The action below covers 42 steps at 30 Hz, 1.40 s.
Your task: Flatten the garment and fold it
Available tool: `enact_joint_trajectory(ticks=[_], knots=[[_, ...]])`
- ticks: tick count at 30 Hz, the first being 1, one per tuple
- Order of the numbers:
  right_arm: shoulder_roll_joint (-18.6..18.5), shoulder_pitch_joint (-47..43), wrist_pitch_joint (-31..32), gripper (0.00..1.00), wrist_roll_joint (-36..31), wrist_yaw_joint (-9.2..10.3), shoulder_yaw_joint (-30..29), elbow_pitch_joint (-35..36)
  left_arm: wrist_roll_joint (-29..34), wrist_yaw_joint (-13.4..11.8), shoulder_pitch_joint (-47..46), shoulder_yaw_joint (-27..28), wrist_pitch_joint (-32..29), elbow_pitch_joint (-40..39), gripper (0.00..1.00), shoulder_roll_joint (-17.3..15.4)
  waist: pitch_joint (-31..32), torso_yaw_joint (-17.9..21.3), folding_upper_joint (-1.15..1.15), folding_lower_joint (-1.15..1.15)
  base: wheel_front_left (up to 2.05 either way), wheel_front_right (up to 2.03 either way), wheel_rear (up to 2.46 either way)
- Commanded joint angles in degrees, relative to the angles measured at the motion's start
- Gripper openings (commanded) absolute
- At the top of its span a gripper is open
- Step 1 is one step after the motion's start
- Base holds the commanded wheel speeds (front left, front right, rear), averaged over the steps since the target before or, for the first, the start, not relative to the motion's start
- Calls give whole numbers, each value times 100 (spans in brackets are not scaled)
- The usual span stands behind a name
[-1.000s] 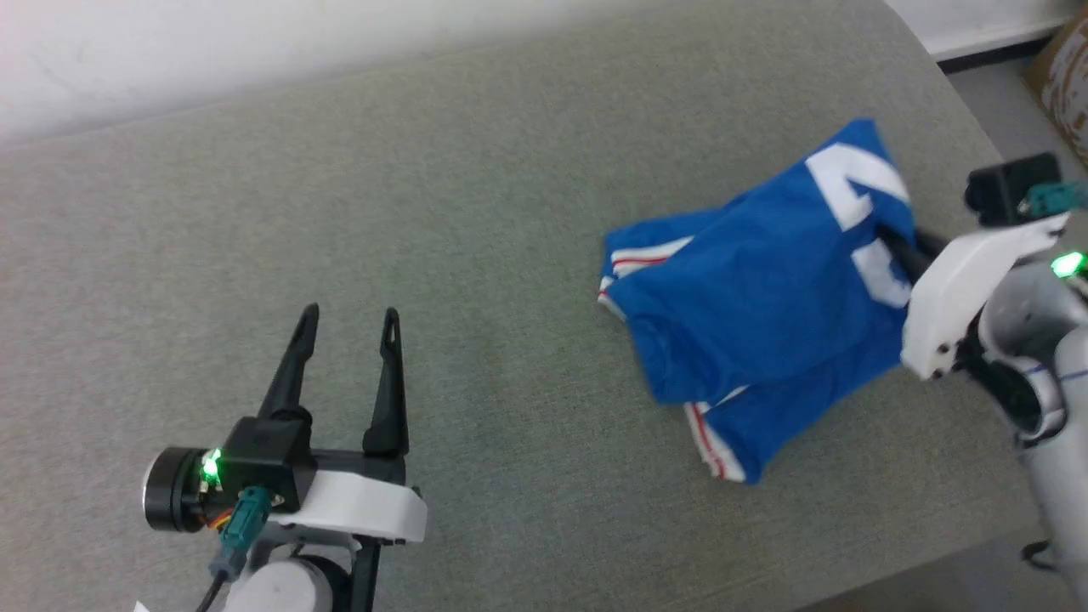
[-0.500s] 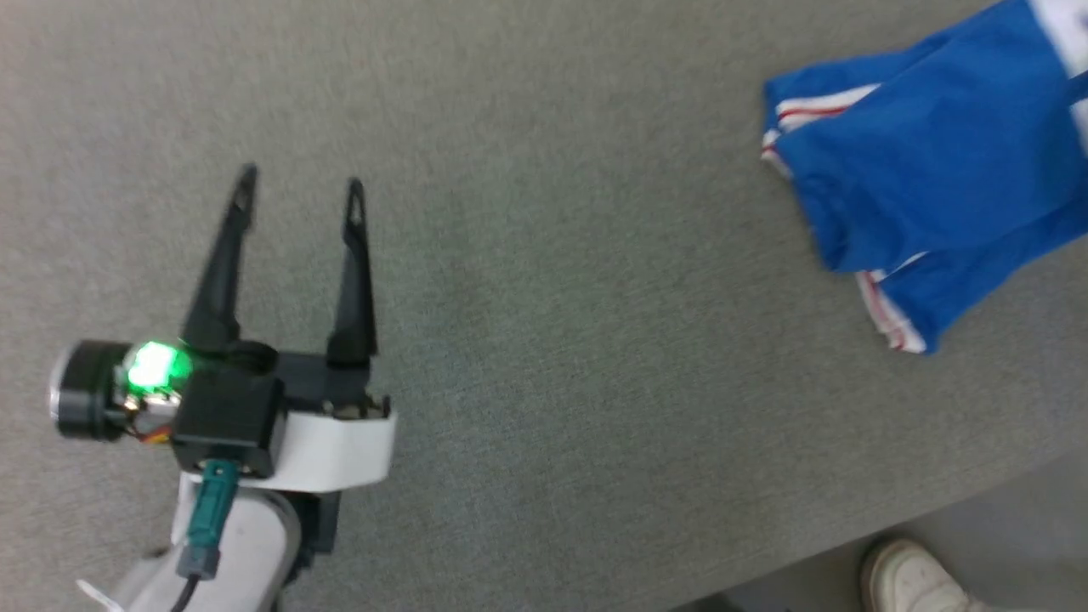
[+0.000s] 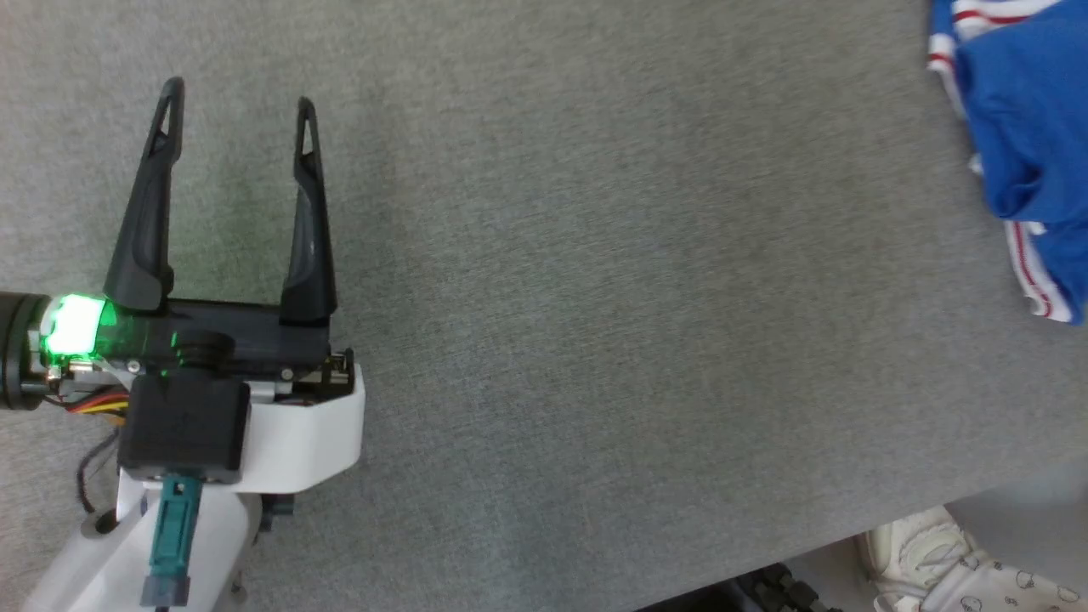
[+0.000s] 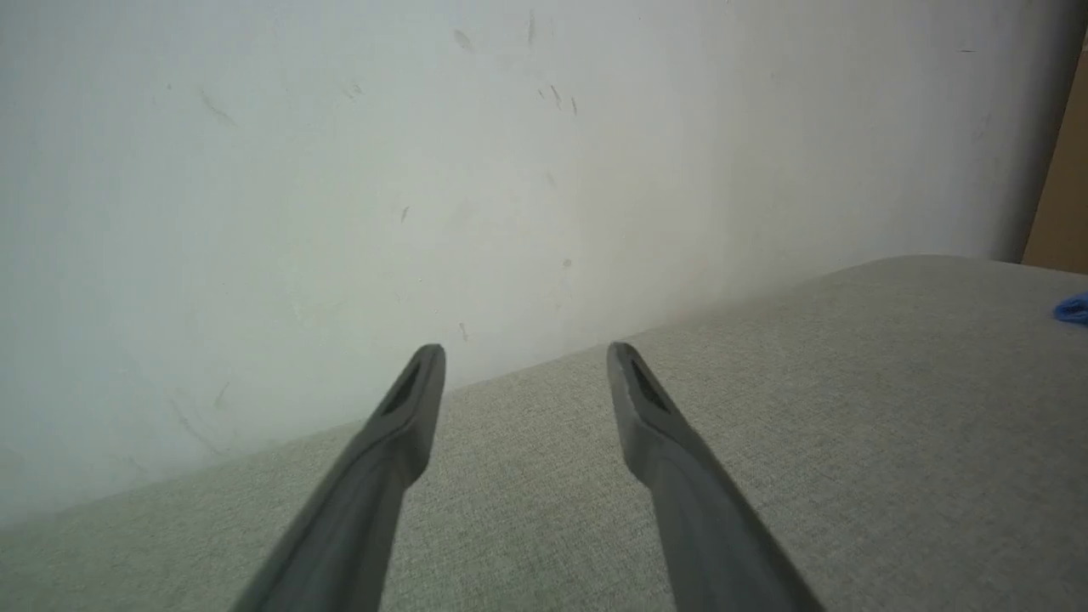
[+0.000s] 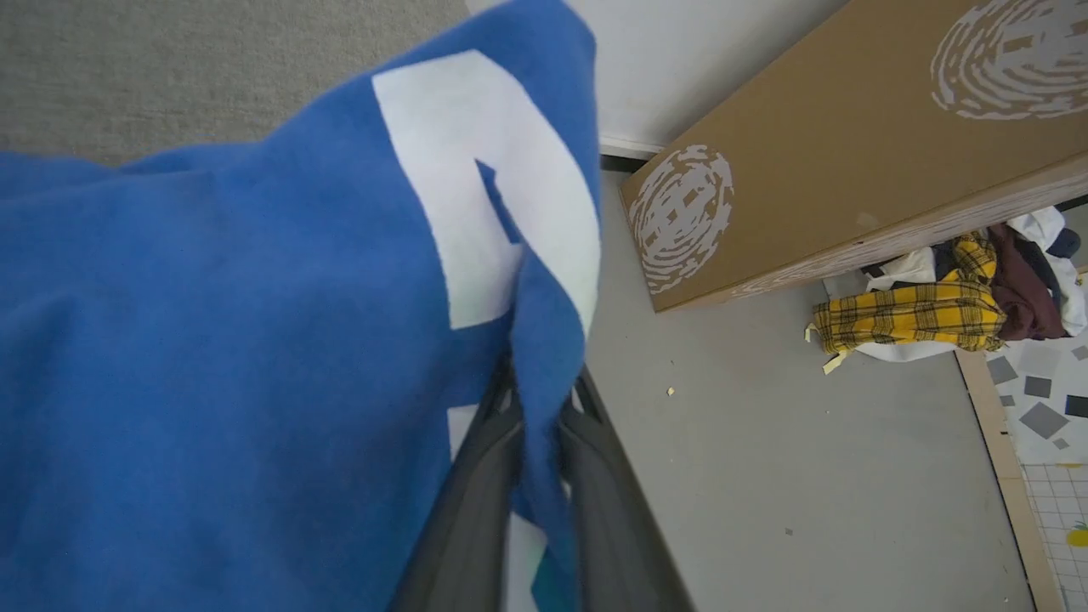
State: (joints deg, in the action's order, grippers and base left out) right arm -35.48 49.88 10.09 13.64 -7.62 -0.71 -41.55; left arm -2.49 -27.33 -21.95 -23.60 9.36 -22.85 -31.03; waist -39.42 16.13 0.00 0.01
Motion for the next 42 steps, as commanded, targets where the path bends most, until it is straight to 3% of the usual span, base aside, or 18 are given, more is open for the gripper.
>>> enact_joint_trajectory(ticks=[1, 3, 4, 5, 6, 16, 24, 29, 35, 42], knots=[[50, 98, -36, 0, -28, 13, -41, -47, 28, -34, -104, 28, 20, -24, 100, -18, -252, -109, 0, -1, 0, 0, 0], [127, 182, -82, 0, -113, 13, -124, -249, -28, -109, -85, 79, -67, -11, 100, 36, -285, -119, 0, -1, 0, 0, 0], [151, 222, -114, 13, -165, 13, -172, -351, -107, -174, -65, 125, -140, -10, 100, 104, -296, -121, 0, -1, 0, 0, 0], [181, 264, -154, 84, -217, 13, -204, -434, -175, -187, -57, 138, -192, -28, 100, 145, -304, -121, 0, -1, 0, 0, 0], [210, 307, -199, 100, -263, 13, -221, -505, -225, -172, -56, 131, -227, -47, 100, 162, -305, -122, 0, -1, 0, 0, 0], [328, 489, -542, 100, -513, 13, -339, -995, -670, -81, 76, 129, -160, 115, 100, 315, 118, -111, 0, -1, 0, 0, 0], [548, 140, -1045, 100, -225, 13, -505, -805, -992, -169, 396, 228, 314, 573, 100, 569, 1017, -325, 0, -1, 0, 0, 0], [785, -455, -1231, 100, 139, 13, -423, -177, -1114, -243, 741, 279, 467, 803, 100, 704, 1760, -564, 0, -1, 0, 0, 0], [1164, -1447, -1347, 100, 539, 13, -466, 1080, -1291, -227, 1206, 381, 535, 873, 100, 762, 2512, -933, 0, -1, 0, 0, 0], [1818, -2609, -1809, 100, 615, 13, -625, 2524, -1761, 85, 1520, 406, 552, 1123, 100, 897, 3115, -1303, 0, -1, 0, 0, 0]])
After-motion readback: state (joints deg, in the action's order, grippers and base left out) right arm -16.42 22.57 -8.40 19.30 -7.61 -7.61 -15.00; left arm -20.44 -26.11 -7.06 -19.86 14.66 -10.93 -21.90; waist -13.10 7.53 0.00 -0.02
